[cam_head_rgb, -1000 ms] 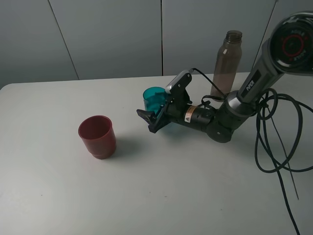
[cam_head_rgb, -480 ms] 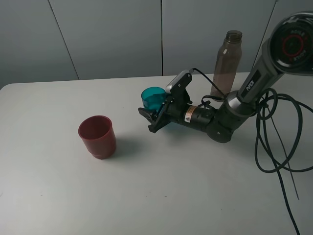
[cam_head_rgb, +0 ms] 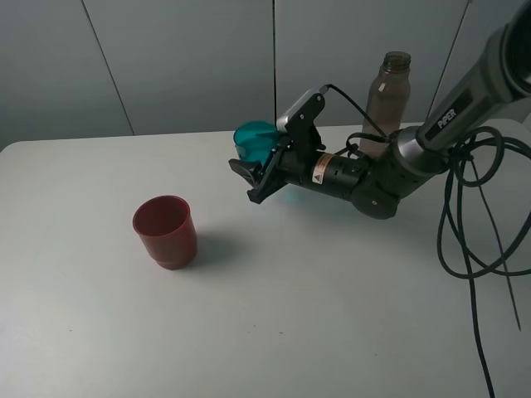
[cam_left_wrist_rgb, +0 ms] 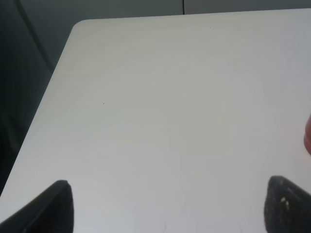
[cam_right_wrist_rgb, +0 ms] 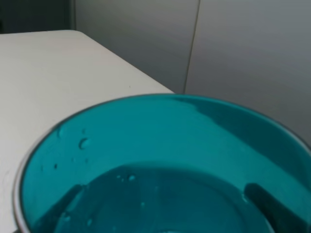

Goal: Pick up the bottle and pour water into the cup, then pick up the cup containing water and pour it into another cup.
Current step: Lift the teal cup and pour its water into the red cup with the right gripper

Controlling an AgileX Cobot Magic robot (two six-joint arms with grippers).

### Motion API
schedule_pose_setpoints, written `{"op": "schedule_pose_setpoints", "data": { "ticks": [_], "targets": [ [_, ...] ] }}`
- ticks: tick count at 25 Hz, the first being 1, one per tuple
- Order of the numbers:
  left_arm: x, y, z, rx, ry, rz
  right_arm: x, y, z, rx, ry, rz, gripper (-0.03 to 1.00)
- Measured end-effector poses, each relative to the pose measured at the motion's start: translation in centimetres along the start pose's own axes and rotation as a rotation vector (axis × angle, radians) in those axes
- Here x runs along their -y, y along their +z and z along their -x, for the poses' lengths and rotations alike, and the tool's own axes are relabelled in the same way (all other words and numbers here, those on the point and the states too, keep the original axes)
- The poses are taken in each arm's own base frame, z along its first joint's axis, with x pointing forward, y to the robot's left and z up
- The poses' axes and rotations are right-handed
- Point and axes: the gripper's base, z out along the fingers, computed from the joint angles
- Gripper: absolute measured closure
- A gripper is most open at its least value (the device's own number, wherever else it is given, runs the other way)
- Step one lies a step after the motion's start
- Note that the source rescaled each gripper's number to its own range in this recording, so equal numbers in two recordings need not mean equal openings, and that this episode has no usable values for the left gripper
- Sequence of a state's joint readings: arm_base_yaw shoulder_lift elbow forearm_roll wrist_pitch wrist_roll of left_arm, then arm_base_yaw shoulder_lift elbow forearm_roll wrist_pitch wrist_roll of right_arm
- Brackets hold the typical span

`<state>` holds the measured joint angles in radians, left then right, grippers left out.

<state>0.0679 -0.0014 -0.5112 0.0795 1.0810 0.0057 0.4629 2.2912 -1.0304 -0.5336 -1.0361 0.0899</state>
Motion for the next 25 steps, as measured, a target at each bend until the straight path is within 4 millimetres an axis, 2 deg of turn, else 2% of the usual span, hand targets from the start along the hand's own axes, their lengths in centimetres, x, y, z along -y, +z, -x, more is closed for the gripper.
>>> {"op": "schedule_pose_setpoints", "data": {
  "ticks": [5,13,18,25],
  "targets": [
    [0.0,0.0,0.0,0.000,0.000,0.000,-0.5,0.8,1.6,0.023,-0.005,0.019,0.95],
    [0.0,0.0,0.0,0.000,0.000,0.000,-2.2,4.2,4.3,0.001,-0.060,0.080,0.95],
    [0.0,0.0,0.0,0.000,0.000,0.000,-2.6,6.3,6.2,-0.004,-0.086,0.100,0.95],
    [0.0,0.0,0.0,0.000,0.000,0.000,-3.7,8.3,5.9,0.003,-0.107,0.162,0.95]
  ]
}}
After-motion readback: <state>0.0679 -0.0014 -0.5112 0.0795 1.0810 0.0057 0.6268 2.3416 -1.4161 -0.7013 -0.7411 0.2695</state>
